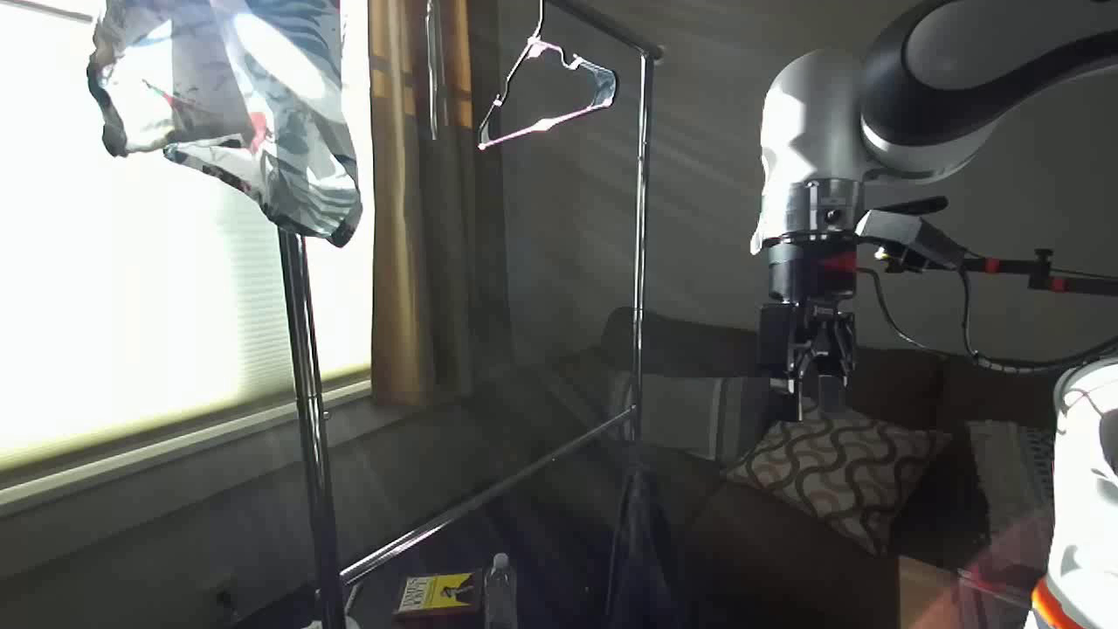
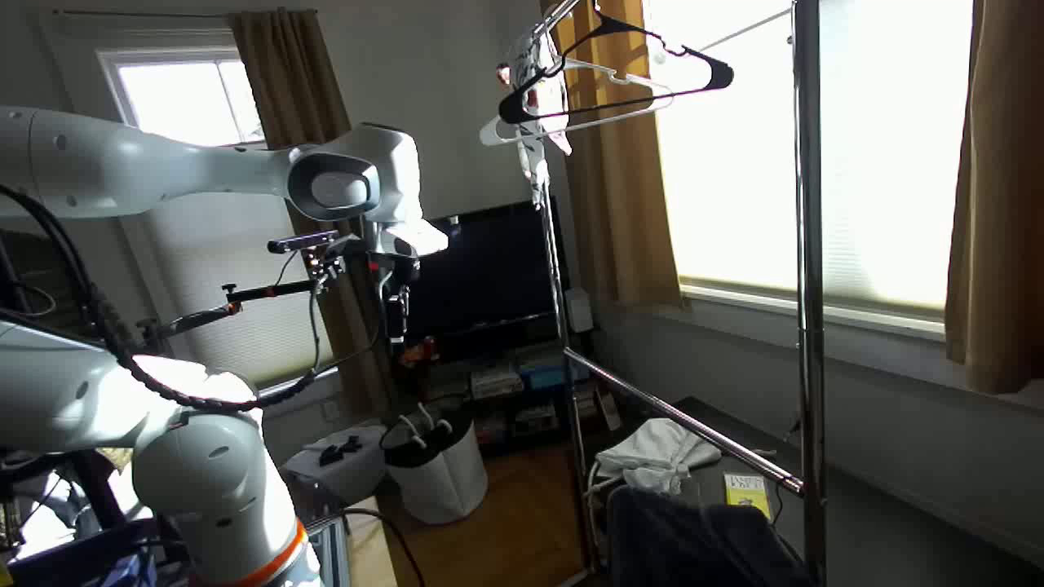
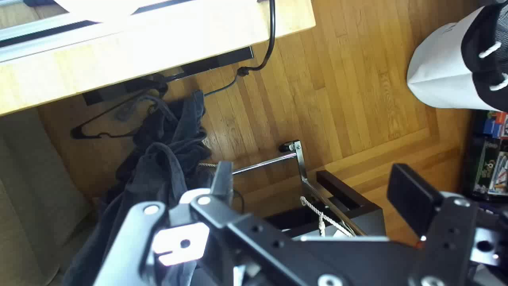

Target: Move the hanger with the rob to the top rod

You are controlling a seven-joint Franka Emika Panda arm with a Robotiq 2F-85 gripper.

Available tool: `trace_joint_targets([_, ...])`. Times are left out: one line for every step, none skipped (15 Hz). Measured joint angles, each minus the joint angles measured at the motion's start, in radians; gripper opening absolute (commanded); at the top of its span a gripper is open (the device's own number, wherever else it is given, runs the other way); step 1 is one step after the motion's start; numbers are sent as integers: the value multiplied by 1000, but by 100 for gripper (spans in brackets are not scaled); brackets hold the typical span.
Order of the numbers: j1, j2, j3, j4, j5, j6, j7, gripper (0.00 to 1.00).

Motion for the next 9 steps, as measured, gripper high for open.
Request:
trace_joint_targets([0,0,0,0,0,0,0,100])
trace_joint_targets([0,0,0,0,0,0,0,100])
trace_joint_targets([0,0,0,0,0,0,0,100])
trace_joint_targets([0,0,0,0,0,0,0,100])
trace_joint_targets([-2,0,1,0,0,0,-1,100])
trace_joint_targets([-7,2,4,1,0,6,-1,100])
trace_joint_targets([-16,11,8,0,2,39,1,100])
trace_joint_targets([-31,24,16,-2,2,105,13,100])
trace_joint_targets([-52,45,25,-5,0,188,22,100])
